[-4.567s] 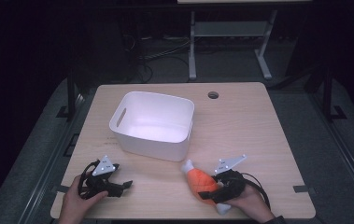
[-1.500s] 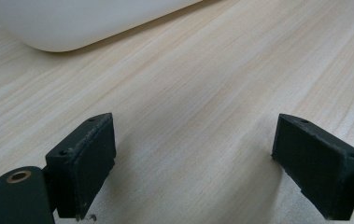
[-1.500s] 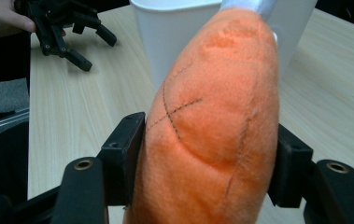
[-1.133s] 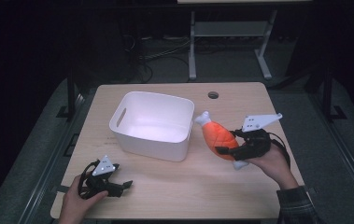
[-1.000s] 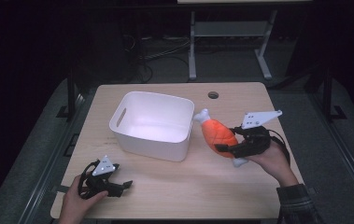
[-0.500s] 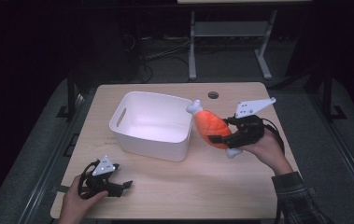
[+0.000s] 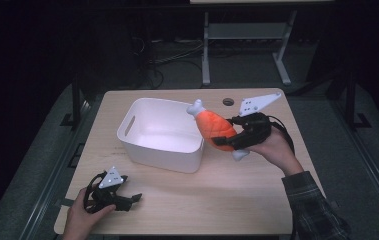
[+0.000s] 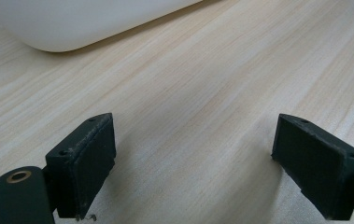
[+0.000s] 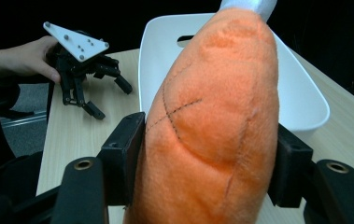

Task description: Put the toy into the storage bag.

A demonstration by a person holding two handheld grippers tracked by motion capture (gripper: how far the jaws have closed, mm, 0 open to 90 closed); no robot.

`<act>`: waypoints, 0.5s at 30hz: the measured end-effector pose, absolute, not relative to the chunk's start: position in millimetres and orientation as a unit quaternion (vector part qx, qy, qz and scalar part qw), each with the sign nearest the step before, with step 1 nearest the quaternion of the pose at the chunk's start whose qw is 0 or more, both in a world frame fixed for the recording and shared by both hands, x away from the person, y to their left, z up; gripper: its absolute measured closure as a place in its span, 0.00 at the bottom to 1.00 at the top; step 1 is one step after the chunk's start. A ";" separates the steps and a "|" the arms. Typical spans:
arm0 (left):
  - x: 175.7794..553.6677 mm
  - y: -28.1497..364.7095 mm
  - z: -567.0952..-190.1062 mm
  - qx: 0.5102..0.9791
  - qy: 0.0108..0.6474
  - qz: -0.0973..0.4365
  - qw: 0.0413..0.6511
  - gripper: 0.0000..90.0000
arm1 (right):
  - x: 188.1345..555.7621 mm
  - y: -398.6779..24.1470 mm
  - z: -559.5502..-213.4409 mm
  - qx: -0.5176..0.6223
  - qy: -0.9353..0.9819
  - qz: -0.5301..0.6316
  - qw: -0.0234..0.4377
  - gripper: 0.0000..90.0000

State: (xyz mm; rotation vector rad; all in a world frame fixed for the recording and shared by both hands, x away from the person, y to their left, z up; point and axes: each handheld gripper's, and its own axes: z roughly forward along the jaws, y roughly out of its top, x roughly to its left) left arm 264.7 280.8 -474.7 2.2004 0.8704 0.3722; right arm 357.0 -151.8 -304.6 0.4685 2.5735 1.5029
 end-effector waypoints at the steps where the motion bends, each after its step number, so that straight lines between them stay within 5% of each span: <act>1: 264.7 280.8 -474.7 0.855 0.338 0.145 0.364 0.14 | 358.3 -149.3 -303.4 0.152 0.852 0.498 0.062 0.42; 15: 264.7 280.8 -474.7 0.855 0.338 0.145 0.364 0.14 | 377.4 -113.0 -294.1 0.126 0.860 0.491 0.056 0.42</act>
